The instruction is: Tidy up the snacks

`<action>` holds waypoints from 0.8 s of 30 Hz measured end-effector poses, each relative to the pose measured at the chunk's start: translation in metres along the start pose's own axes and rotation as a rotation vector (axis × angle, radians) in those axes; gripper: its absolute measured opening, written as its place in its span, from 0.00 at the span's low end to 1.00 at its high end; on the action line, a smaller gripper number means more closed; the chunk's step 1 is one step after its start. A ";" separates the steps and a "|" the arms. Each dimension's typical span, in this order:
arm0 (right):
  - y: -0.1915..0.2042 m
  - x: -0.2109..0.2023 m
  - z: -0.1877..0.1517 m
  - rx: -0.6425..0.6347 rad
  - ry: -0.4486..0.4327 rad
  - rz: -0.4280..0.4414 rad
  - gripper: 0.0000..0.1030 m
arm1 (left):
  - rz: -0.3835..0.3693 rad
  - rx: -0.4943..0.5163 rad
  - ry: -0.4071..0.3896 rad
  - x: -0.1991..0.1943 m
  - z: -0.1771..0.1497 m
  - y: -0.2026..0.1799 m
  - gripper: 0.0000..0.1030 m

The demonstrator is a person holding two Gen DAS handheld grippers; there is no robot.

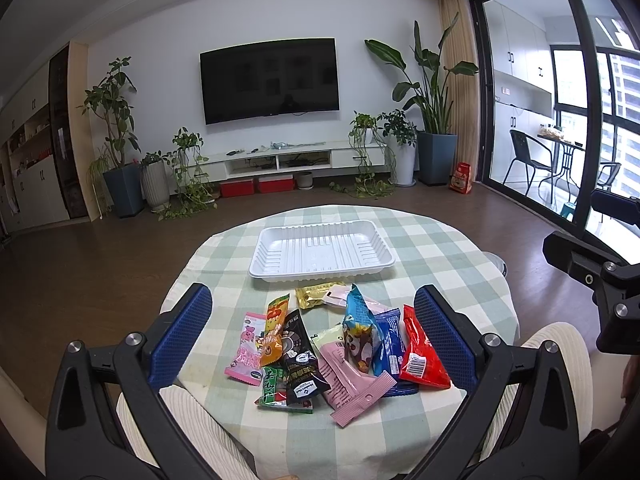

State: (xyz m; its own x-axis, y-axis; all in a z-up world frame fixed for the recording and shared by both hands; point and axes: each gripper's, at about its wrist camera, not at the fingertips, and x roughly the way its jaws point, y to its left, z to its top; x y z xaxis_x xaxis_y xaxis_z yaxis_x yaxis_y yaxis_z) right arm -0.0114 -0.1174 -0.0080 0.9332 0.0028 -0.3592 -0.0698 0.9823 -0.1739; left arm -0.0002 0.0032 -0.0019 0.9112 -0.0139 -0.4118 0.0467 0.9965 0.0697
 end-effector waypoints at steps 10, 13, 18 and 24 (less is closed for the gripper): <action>0.000 0.000 0.000 -0.001 0.000 0.000 1.00 | 0.001 -0.001 0.000 0.000 0.000 0.000 1.00; 0.001 0.000 0.000 -0.001 0.001 0.000 1.00 | 0.000 -0.002 0.001 0.002 -0.001 0.002 1.00; 0.001 0.000 0.000 -0.001 0.001 0.000 1.00 | 0.001 -0.002 0.001 0.003 -0.001 0.002 1.00; 0.001 0.000 0.000 -0.002 0.001 0.000 1.00 | 0.001 -0.002 0.001 0.003 -0.002 0.002 1.00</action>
State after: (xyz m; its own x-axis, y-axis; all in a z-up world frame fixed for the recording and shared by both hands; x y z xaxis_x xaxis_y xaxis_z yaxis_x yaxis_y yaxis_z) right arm -0.0113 -0.1161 -0.0087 0.9328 0.0021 -0.3604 -0.0701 0.9820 -0.1756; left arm 0.0020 0.0052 -0.0048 0.9108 -0.0125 -0.4126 0.0446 0.9967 0.0683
